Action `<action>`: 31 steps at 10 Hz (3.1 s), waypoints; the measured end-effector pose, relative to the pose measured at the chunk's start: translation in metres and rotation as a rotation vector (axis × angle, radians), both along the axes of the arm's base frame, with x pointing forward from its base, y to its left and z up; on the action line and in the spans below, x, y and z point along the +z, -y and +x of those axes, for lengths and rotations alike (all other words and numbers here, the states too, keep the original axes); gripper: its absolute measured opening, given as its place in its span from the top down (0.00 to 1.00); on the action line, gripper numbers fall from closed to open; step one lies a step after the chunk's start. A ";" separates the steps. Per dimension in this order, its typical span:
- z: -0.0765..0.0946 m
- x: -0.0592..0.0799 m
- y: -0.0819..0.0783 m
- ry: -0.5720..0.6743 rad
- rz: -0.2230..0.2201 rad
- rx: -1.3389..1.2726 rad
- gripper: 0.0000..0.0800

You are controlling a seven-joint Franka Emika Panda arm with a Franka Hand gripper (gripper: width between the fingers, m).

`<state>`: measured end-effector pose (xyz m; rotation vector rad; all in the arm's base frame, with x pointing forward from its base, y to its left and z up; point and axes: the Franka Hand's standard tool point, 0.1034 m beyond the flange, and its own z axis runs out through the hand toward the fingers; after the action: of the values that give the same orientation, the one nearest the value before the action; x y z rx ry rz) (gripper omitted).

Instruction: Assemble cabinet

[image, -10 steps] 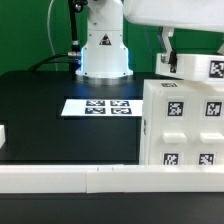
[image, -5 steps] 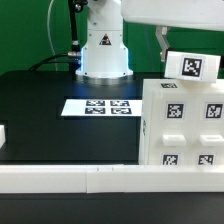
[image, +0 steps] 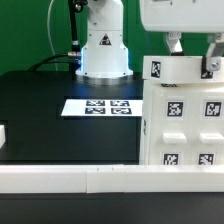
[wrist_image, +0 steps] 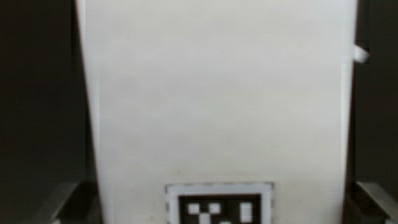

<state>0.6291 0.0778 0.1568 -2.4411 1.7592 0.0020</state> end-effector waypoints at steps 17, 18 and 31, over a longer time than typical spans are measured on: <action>0.011 0.030 -0.003 -0.026 0.195 -0.551 0.01; 0.014 0.034 -0.007 -0.003 0.187 -0.415 0.00; 0.021 0.031 -0.002 0.133 -0.084 1.065 0.00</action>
Offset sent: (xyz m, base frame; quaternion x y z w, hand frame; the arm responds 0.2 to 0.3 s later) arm 0.0000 0.0000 0.0000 0.0000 0.0000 0.1938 0.9810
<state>0.6500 0.0800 0.1877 -3.0057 0.2606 -0.1228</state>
